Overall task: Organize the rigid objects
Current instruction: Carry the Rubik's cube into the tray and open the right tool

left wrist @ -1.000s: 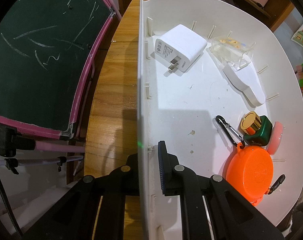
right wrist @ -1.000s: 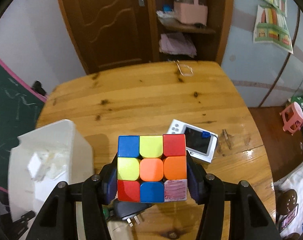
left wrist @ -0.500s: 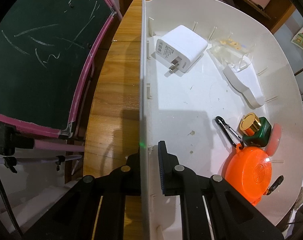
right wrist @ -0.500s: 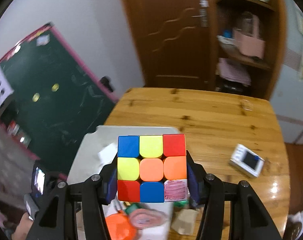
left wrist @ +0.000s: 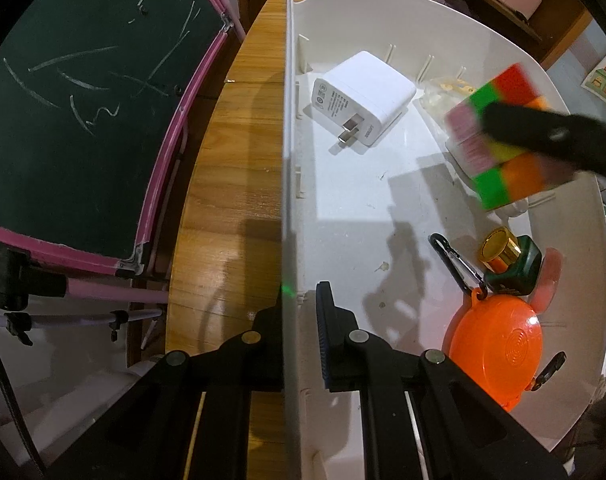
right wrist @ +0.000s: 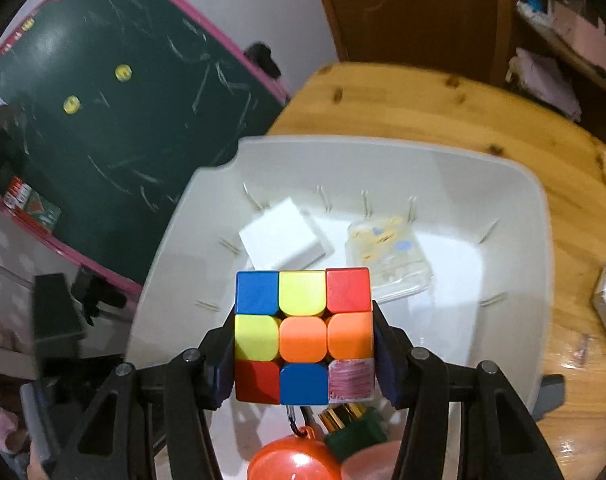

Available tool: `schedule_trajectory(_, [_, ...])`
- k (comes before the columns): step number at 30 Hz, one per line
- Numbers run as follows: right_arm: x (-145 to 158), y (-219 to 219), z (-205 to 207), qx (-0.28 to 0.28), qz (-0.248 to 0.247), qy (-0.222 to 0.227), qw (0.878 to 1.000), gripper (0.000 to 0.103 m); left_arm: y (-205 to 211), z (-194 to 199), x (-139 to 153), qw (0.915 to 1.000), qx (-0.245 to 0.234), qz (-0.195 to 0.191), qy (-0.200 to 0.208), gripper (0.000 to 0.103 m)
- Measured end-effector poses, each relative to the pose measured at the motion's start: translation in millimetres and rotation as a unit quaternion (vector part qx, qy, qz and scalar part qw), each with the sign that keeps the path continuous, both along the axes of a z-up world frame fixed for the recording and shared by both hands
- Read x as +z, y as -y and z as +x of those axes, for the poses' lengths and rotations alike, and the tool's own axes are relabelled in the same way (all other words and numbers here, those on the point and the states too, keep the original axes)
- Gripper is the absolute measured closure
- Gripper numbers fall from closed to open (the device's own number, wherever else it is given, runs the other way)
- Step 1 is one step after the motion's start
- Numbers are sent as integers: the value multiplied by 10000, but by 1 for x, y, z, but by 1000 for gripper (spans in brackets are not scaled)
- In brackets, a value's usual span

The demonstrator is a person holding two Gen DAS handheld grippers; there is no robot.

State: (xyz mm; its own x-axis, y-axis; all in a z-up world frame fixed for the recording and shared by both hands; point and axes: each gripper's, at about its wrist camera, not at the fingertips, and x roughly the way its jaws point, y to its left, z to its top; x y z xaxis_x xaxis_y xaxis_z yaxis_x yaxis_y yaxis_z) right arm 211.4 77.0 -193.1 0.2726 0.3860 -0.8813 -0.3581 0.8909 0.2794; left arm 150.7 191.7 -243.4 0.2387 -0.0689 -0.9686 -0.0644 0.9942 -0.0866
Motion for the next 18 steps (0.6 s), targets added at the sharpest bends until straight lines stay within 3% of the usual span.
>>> schedule_trajectory(6, [-22, -11, 3, 65, -103, -256, 9996, 46, -1, 1, -1, 10000, 5, -7, -1, 91])
schedule_trajectory(12, [-35, -20, 4, 180, -515, -279, 9981, 46, -1, 0, 0, 10000, 5, -9, -1, 91])
schedule_trajectory(18, [-30, -19, -3, 293, -500, -166, 9982, 41, -1, 1, -1, 10000, 5, -12, 0, 91])
